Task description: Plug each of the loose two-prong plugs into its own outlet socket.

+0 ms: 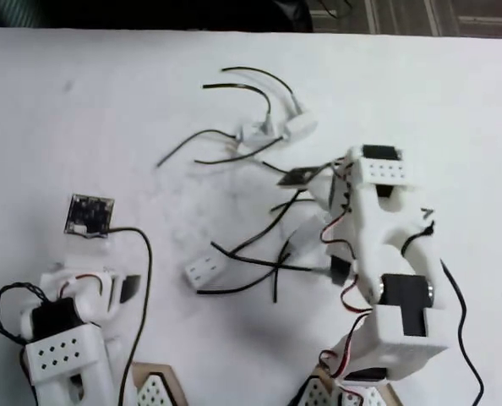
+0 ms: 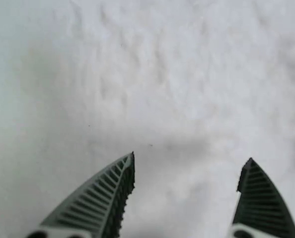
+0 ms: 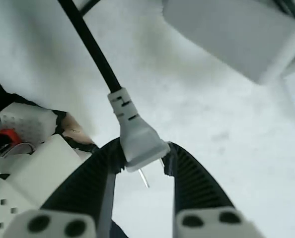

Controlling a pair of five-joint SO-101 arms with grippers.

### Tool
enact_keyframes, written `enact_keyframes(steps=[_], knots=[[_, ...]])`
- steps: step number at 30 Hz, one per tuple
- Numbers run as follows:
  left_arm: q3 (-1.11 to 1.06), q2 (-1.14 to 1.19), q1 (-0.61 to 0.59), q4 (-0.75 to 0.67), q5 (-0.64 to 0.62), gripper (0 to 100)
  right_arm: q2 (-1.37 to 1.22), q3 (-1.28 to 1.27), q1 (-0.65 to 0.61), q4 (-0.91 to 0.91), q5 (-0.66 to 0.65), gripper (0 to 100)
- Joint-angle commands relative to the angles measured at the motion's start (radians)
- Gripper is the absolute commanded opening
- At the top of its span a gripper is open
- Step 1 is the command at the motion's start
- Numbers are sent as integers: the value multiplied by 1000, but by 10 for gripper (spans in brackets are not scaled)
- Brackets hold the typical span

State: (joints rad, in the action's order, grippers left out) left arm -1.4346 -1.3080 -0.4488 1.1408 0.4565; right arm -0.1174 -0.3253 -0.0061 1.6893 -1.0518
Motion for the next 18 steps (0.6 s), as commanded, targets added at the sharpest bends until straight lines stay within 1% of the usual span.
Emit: enact_keyframes(steps=[1, 5, 10, 14, 15, 18], knots=[[5, -15, -8, -15, 12, 331, -35, 26, -36, 24, 75, 19], [5, -15, -8, -15, 12, 331, -145, 61, -65, 24, 135, 19], [5, -15, -8, -15, 12, 331, -302, 176, -74, 22, 138, 20], [5, -15, -8, -15, 12, 331, -340, 278, -90, 22, 138, 30], [5, -15, -8, -15, 12, 331, -335, 292, -97, 22, 138, 50], [5, -15, -8, -15, 12, 331, -303, 305, -124, 22, 140, 153]])
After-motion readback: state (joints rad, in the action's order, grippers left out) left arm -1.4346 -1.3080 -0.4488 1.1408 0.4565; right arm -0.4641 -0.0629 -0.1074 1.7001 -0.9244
